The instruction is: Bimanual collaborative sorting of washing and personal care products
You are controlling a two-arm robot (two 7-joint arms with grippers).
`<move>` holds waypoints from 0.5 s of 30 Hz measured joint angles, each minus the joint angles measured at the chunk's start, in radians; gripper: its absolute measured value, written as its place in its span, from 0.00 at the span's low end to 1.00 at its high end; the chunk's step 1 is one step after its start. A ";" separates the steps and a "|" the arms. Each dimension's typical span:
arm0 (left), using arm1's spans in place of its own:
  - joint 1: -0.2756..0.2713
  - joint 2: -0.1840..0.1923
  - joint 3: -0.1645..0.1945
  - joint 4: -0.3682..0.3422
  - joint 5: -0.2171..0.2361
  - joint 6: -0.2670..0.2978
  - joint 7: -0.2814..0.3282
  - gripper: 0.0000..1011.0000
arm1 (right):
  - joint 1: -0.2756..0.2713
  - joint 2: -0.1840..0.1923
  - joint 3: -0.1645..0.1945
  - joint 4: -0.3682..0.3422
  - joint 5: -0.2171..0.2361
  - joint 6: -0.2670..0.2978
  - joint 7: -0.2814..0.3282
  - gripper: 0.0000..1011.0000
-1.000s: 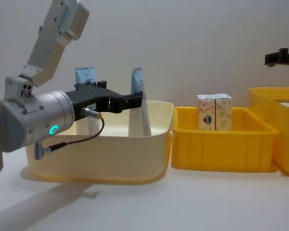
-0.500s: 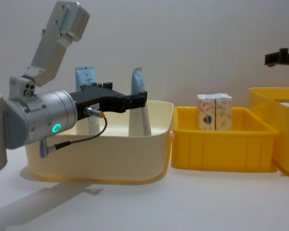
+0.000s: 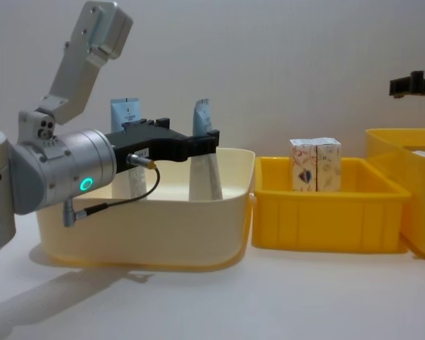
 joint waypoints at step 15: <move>-0.008 -0.009 -0.016 0.031 -0.009 -0.036 -0.026 0.99 | 0.000 0.000 0.000 0.000 0.000 0.000 0.000 0.99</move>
